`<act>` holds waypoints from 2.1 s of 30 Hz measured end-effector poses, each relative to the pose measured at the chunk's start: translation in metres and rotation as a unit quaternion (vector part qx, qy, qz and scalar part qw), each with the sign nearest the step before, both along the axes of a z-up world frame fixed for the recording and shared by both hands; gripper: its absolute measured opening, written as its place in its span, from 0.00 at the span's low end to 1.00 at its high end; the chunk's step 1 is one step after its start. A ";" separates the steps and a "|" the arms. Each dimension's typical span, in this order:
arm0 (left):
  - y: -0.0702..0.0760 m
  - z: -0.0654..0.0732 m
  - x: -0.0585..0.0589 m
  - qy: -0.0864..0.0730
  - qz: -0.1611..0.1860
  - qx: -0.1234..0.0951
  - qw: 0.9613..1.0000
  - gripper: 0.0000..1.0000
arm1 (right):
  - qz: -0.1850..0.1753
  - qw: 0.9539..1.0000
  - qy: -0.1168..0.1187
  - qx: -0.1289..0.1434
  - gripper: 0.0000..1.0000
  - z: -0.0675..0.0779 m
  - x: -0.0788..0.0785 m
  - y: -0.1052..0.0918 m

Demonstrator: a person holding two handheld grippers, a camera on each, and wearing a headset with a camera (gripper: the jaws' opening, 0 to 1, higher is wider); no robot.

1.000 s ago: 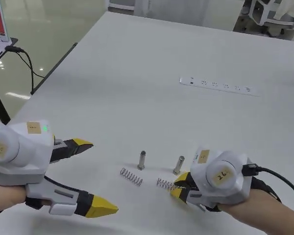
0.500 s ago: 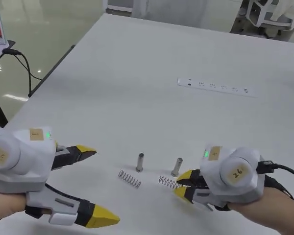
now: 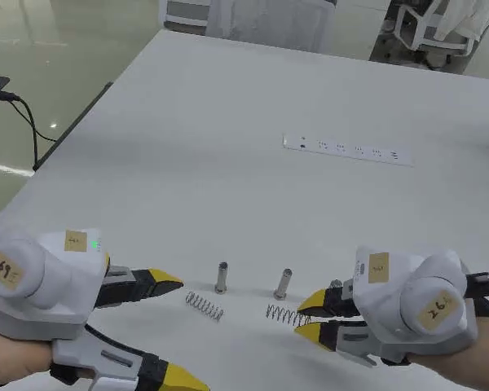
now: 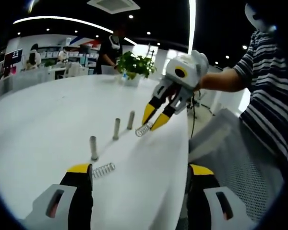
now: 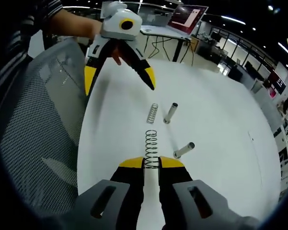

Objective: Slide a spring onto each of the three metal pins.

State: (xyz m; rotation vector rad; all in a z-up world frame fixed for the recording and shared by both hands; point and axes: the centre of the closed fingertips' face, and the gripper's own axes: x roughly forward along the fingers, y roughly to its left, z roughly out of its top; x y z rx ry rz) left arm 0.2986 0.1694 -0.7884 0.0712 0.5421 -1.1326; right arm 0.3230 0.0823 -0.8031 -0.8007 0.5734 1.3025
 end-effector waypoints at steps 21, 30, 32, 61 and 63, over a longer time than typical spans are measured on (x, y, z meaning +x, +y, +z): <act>-0.053 0.010 0.010 -0.028 -0.047 -0.028 0.998 0.41 | 0.030 1.000 -0.002 0.006 0.08 0.011 -0.019 0.003; -0.070 0.011 0.006 -0.051 -0.089 -0.024 0.994 0.23 | 0.024 0.999 0.029 0.016 0.08 0.015 -0.023 0.003; -0.073 0.012 0.006 -0.052 -0.096 -0.023 0.994 0.21 | 0.027 0.999 0.032 0.021 0.08 0.017 -0.025 0.005; -0.082 0.008 -0.007 -0.066 -0.152 -0.012 0.986 0.03 | 0.026 0.998 0.055 0.020 0.10 0.007 -0.036 -0.006; -0.082 0.009 -0.007 -0.065 -0.154 -0.012 0.986 0.03 | 0.025 0.998 0.054 0.024 0.09 0.008 -0.036 -0.006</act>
